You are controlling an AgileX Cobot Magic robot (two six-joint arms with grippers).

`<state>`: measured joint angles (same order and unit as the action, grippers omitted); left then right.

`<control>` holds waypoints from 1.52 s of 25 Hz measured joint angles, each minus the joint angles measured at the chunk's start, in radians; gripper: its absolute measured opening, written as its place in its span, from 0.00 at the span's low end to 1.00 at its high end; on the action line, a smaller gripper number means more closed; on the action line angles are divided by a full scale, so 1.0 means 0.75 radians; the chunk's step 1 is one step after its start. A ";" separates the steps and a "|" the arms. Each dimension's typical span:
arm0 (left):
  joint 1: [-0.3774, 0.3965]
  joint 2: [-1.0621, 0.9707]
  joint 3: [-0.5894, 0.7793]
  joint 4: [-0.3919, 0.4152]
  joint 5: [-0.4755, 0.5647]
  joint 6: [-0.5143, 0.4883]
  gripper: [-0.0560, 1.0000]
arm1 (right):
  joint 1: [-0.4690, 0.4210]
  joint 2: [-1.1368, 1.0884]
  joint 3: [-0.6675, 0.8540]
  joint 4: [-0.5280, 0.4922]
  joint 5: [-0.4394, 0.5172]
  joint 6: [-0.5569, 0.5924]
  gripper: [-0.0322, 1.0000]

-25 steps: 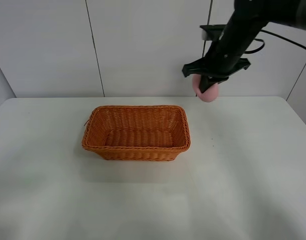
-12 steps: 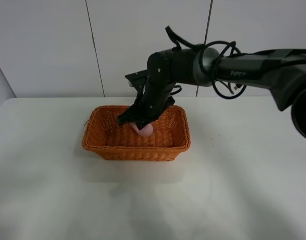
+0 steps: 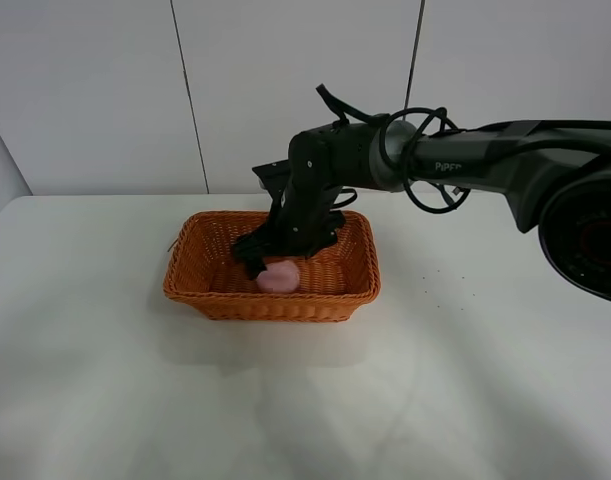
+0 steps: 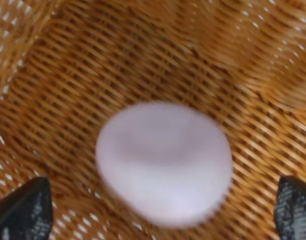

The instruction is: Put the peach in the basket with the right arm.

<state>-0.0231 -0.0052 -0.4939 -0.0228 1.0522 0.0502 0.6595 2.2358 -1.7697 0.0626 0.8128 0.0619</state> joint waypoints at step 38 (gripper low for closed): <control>0.000 0.000 0.000 0.000 0.000 0.000 0.99 | -0.832 0.037 -0.626 -0.070 0.536 0.014 0.70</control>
<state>-0.0231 -0.0052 -0.4939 -0.0228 1.0522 0.0502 0.0356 2.2636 -2.2390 0.0102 1.2147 0.0724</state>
